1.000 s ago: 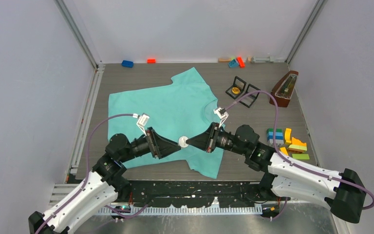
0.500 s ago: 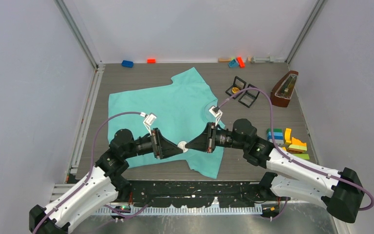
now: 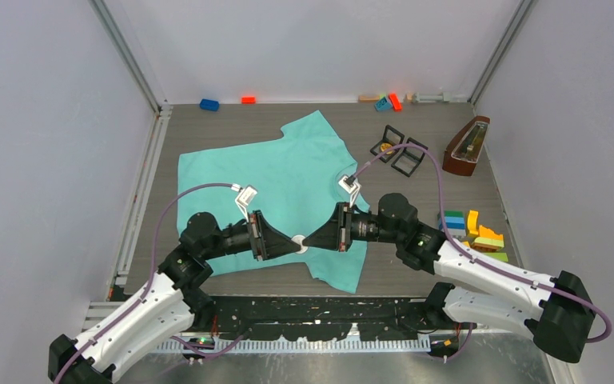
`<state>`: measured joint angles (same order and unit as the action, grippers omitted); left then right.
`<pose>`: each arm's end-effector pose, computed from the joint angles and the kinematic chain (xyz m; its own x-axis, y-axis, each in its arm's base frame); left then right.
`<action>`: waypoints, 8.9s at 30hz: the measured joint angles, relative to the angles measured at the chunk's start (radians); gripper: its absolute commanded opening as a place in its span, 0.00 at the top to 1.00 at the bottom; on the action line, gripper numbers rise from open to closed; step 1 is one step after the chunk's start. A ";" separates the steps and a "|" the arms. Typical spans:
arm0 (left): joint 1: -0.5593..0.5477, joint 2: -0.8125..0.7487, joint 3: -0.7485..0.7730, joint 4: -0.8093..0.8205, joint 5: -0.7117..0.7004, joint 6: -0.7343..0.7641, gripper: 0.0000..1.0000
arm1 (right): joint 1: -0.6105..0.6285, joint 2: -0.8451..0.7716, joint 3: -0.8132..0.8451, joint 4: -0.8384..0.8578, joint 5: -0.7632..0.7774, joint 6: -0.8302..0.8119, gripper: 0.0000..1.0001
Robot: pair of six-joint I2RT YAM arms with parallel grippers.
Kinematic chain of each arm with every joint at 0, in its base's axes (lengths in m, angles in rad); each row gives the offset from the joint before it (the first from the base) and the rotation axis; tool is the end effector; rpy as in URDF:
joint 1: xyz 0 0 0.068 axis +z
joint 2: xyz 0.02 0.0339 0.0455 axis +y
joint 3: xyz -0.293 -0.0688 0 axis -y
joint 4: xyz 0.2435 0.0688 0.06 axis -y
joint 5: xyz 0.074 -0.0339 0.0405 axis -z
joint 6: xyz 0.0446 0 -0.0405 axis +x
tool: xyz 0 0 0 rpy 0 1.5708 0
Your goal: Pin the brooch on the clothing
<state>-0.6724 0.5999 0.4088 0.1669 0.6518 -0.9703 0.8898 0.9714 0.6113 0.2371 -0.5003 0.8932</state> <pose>0.0911 -0.1072 0.2889 -0.8107 -0.1930 -0.5528 0.5323 0.1504 -0.8331 0.1194 0.1813 0.3119 -0.8130 0.0824 -0.5763 -0.5551 0.1887 0.8101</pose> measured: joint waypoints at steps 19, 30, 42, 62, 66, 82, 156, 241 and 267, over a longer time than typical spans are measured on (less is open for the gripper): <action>0.000 -0.024 -0.008 -0.004 -0.002 -0.001 1.00 | -0.002 -0.023 0.001 -0.037 -0.003 -0.015 1.00; 0.000 -0.025 -0.008 -0.001 0.004 -0.008 1.00 | -0.002 -0.014 0.002 -0.025 -0.030 -0.015 0.72; 0.000 -0.042 -0.009 0.000 0.003 -0.008 1.00 | -0.002 0.024 0.002 0.035 -0.060 0.022 0.81; 0.022 -0.014 -0.025 -0.077 -0.027 0.015 1.00 | -0.010 0.134 0.003 0.043 -0.068 -0.005 0.91; 0.027 -0.005 -0.034 -0.092 -0.034 0.021 1.00 | -0.012 0.163 0.004 0.043 -0.073 -0.008 0.90; 0.001 -0.051 -0.016 -0.166 -0.120 0.039 1.00 | 0.003 0.054 -0.003 0.015 -0.029 -0.006 0.40; 0.328 0.224 0.268 -0.586 -0.320 0.348 1.00 | 0.018 0.954 0.635 -0.625 0.814 -0.183 1.00; -0.060 0.909 0.306 -0.170 -0.720 0.279 1.00 | 0.024 0.656 0.202 -0.071 0.664 -0.146 1.00; -0.061 0.862 0.301 -0.166 -0.763 0.288 1.00 | 0.032 0.659 0.273 -0.317 0.828 -0.204 0.60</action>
<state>-0.7330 1.4620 0.7101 0.0006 -0.1112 -0.6827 0.9218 1.6302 0.8845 -0.0803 0.3279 0.6888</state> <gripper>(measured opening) 0.030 0.380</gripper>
